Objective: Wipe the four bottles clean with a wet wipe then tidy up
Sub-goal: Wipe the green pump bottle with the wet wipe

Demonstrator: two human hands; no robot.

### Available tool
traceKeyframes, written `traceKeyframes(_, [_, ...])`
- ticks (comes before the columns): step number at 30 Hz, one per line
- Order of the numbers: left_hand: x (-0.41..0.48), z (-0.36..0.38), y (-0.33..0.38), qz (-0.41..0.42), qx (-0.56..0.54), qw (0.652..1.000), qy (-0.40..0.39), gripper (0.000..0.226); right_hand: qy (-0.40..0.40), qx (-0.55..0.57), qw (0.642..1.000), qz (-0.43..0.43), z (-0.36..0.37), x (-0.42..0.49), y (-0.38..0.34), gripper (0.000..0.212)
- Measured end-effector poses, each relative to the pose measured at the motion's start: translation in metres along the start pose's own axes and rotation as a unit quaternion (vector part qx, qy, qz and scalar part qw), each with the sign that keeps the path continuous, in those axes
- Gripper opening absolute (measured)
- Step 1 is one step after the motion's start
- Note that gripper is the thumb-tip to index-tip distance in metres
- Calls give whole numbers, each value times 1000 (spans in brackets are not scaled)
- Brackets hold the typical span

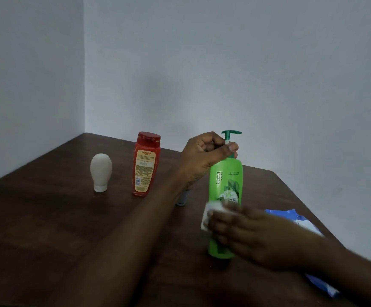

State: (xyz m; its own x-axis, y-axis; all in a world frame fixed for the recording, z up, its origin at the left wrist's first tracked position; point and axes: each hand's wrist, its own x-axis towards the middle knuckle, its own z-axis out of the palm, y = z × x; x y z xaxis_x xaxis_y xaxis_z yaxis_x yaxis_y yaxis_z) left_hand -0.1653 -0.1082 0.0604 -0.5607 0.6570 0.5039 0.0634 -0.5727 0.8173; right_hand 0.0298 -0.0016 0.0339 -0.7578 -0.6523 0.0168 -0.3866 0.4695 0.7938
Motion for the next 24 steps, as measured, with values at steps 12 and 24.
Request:
traceKeyframes(12, [0,-1,2,6,2,1000,-8,17,-50,24,996,-65,1,4,-19,35])
traceKeyframes(24, [1,-3,1,-18,0,1000,-19,31,34,19,993,111,-13,16,59,52])
